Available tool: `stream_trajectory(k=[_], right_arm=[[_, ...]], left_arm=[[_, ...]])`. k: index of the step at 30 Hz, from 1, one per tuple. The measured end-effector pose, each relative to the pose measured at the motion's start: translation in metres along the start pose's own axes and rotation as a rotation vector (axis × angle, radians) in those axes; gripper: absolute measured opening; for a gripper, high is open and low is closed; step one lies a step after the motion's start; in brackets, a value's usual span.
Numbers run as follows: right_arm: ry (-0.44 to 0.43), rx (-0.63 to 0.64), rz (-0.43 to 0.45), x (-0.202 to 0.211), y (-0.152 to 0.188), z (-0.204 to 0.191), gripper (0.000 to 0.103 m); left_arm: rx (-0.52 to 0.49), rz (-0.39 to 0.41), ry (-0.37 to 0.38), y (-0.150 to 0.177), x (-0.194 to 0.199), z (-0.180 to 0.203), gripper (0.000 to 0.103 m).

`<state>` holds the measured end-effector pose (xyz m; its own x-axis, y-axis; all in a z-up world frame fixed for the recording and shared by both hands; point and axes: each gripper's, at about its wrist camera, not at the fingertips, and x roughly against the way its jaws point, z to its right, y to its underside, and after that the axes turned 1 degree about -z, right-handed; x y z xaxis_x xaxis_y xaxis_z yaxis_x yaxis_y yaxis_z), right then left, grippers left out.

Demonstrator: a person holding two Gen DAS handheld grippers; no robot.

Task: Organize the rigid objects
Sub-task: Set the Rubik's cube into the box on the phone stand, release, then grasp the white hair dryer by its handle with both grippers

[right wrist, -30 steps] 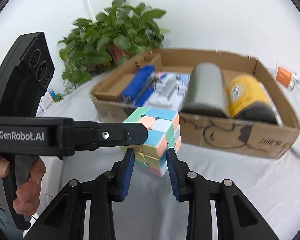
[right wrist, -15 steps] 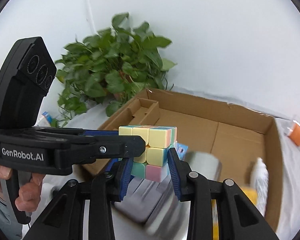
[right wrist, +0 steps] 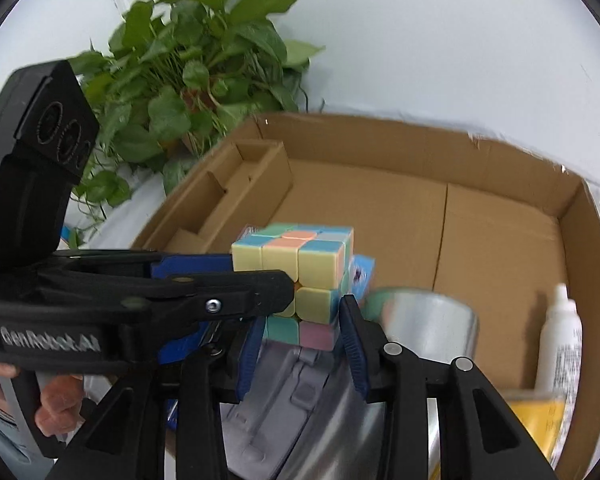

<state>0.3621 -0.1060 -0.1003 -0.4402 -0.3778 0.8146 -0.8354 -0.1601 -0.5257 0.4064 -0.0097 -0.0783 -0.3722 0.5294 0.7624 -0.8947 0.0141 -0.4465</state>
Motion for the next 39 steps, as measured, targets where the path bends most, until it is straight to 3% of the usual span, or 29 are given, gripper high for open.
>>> stream_trajectory(k=[7, 11, 12, 13, 14, 15, 16, 19, 24, 30, 33, 36, 38, 39], right_arm=[[0.022, -0.026, -0.037, -0.007, 0.007, -0.005, 0.036], [0.077, -0.024, -0.011, 0.015, 0.020, -0.010, 0.042], [0.092, -0.032, 0.014, 0.029, 0.028, -0.011, 0.057], [0.114, -0.044, 0.050, 0.046, 0.040, -0.015, 0.079], [0.140, -0.047, 0.100, 0.065, 0.055, -0.019, 0.087], [0.165, -0.038, 0.146, 0.083, 0.070, -0.025, 0.090], [0.192, -0.028, 0.190, 0.100, 0.086, -0.031, 0.091], [0.265, -0.062, 0.297, 0.147, 0.139, -0.040, 0.099], [0.328, -0.163, 0.341, 0.186, 0.220, -0.040, 0.100], [0.309, -0.258, 0.288, 0.199, 0.286, -0.038, 0.100], [0.313, -0.222, 0.294, 0.203, 0.301, -0.048, 0.100], [0.306, -0.200, 0.318, 0.212, 0.305, -0.057, 0.078], [0.294, -0.187, 0.338, 0.215, 0.302, -0.062, 0.078], [0.281, -0.166, 0.351, 0.215, 0.299, -0.066, 0.085]], left_arm=[[-0.014, -0.001, -0.006, 0.006, 0.006, 0.000, 0.042], [-0.113, 0.099, -0.016, 0.019, 0.034, 0.018, 0.044], [-0.143, 0.132, -0.029, 0.026, 0.044, 0.025, 0.046], [-0.176, 0.170, -0.040, 0.038, 0.058, 0.033, 0.048], [-0.196, 0.193, -0.045, 0.046, 0.068, 0.037, 0.058], [-0.220, 0.228, -0.052, 0.060, 0.081, 0.045, 0.073], [-0.233, 0.265, -0.060, 0.073, 0.092, 0.050, 0.080], [-0.261, 0.367, -0.082, 0.120, 0.118, 0.061, 0.084], [-0.322, 0.369, -0.200, 0.171, 0.117, 0.083, 0.084], [-0.332, 0.354, -0.225, 0.211, 0.107, 0.110, 0.084], [-0.297, 0.343, -0.245, 0.227, 0.113, 0.111, 0.084], [-0.267, 0.377, -0.288, 0.240, 0.135, 0.105, 0.084], [-0.245, 0.391, -0.319, 0.247, 0.150, 0.095, 0.084], [-0.227, 0.384, -0.337, 0.249, 0.156, 0.088, 0.084]])
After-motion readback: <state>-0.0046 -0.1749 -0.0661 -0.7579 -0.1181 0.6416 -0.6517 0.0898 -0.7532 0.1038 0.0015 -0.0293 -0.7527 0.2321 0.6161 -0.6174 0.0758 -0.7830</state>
